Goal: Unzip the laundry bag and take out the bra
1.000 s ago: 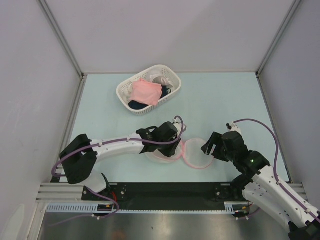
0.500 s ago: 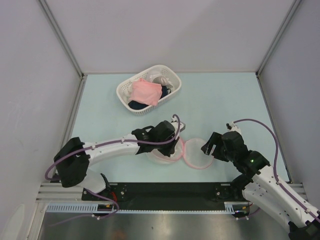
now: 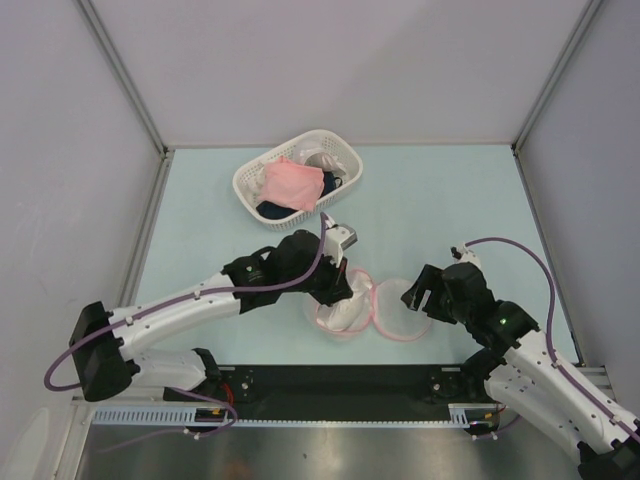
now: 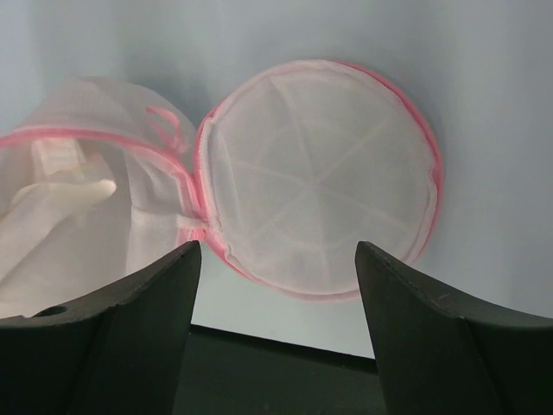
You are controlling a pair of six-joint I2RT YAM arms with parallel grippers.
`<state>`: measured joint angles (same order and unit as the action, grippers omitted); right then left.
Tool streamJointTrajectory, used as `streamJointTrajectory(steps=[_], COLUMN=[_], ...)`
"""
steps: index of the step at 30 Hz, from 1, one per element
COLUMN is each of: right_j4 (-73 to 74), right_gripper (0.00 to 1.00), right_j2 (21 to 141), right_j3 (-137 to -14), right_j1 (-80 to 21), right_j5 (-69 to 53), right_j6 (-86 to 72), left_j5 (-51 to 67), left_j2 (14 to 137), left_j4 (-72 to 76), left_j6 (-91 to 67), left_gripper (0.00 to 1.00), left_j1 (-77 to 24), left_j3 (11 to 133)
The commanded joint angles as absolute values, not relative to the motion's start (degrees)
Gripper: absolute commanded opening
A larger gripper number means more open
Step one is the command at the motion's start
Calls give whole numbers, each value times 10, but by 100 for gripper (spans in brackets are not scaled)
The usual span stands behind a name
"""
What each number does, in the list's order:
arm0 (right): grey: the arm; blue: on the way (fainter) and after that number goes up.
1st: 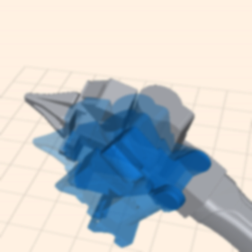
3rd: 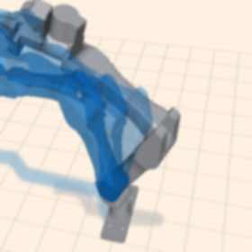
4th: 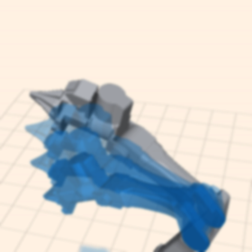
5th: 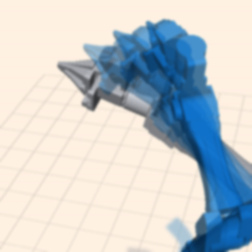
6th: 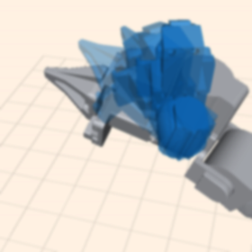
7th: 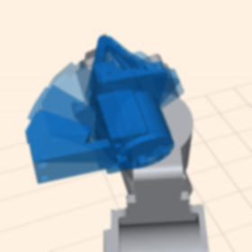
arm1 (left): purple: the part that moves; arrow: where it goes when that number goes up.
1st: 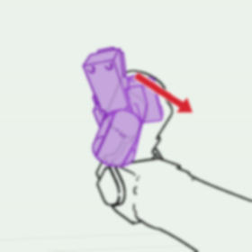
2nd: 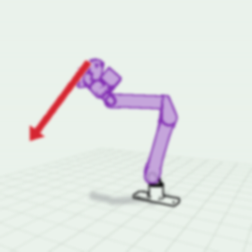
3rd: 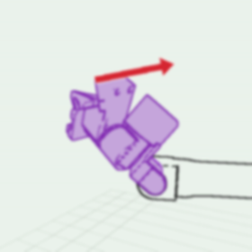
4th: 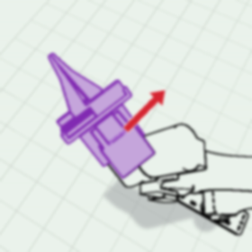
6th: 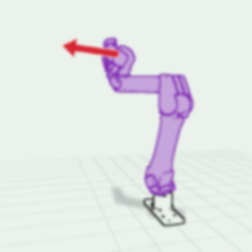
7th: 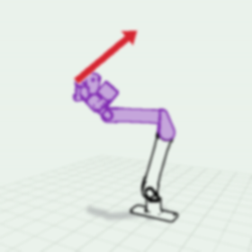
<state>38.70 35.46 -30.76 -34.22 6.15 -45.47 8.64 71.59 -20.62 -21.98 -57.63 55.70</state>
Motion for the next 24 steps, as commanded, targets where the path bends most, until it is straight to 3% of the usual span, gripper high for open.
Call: streamJointTrajectory(steps=[1,18,24], right_j4=[374,367,366], right_gripper=[77,77,77], right_j2=[357,364,366], right_j3=[-306,-309,-309], right_j1=[-348,-360,-362], right_j5=[69,73,74], right_j6=[-461,-468,-468], left_j5=[143,363,345], left_j2=[679,655,664], left_j4=[-161,-74,-128], left_j6=[-243,-308,-278], left_gripper=[0,0,0], left_j1=[-562,-498,-421], left_j3=[584,724,834])
